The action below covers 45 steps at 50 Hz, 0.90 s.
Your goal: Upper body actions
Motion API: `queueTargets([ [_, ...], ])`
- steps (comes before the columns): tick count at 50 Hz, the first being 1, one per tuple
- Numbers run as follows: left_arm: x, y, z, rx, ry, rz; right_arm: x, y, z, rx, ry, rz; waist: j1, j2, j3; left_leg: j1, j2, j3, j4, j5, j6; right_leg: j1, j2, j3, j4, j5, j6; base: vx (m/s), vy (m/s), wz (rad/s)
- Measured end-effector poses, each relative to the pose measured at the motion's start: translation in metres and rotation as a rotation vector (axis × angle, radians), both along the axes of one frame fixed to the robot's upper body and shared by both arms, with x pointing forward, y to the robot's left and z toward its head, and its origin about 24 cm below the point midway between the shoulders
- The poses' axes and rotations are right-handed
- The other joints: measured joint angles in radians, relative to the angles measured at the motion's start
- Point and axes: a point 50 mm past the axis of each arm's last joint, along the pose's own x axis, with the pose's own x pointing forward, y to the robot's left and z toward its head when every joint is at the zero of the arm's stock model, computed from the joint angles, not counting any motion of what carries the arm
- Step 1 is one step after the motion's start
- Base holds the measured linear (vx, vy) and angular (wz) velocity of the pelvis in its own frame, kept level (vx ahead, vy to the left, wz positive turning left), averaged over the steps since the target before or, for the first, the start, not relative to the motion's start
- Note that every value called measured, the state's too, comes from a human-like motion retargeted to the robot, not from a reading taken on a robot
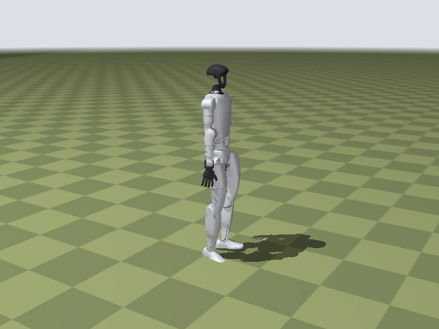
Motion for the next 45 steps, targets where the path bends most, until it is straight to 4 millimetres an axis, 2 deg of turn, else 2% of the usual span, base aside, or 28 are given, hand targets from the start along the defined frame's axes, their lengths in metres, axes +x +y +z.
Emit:
queueTargets([
  [5,0.005,0.005,0.000,0.014,-0.016,0.005,-0.015,-0.003,0.001,-0.018,0.049,-0.016,-0.004,-0.003,-0.006,-0.001,0.001,0.000,0.000,-0.012,-0.002,-0.002,0.002,0.004,0.000,0.004,0.002,0.00,0.00,-0.09],
  [10,0.013,0.008,0.000,0.025,-0.041,0.009,-0.023,-0.005,0.001,-0.031,0.070,-0.026,0.087,-0.002,-0.014,0.006,0.018,0.098,-0.009,-0.035,-0.013,-0.028,0.005,0.110,0.021,0.001,0.011,0.01,0.01,-0.93],
  [15,0.020,0.010,-0.001,0.029,-0.062,0.003,-0.022,-0.006,0.001,-0.034,0.065,-0.034,0.002,-0.004,-0.013,0.003,0.004,0.025,-0.003,-0.041,-0.007,-0.012,0.000,0.038,0.009,0.014,0.012,0.01,0.02,0.62],
  [29,0.019,0.004,-0.001,0.015,-0.057,-0.013,0.003,0.000,0.000,0.016,-0.017,-0.009,-0.008,0.001,-0.017,0.002,-0.001,0.064,-0.008,-0.079,-0.006,-0.047,-0.013,0.085,0.048,0.020,0.031,0.00,0.01,-0.04],
  [33,0.016,0.006,-0.001,0.016,-0.039,-0.043,0.015,0.000,0.000,0.035,-0.060,0.017,-0.027,0.005,0.002,0.013,0.005,0.110,-0.014,-0.085,-0.006,-0.061,-0.011,0.099,0.076,0.028,0.027,-0.02,0.01,-0.16],
  [38,0.015,0.017,0.001,0.036,-0.017,-0.118,0.035,0.002,0.001,0.048,-0.150,0.094,-0.065,0.020,0.059,0.040,0.037,0.190,-0.024,-0.098,-0.008,-0.074,0.023,0.150,0.100,0.025,-0.014,-0.14,-0.05,-0.71],
  [45,0.003,0.023,0.003,0.051,0.029,-0.123,0.025,-0.005,0.001,0.005,-0.121,0.099,-0.111,0.044,0.070,0.049,0.091,0.340,-0.040,-0.131,-0.025,-0.096,0.031,0.042,0.078,-0.048,-0.052,-0.17,-0.08,-1.41],
])
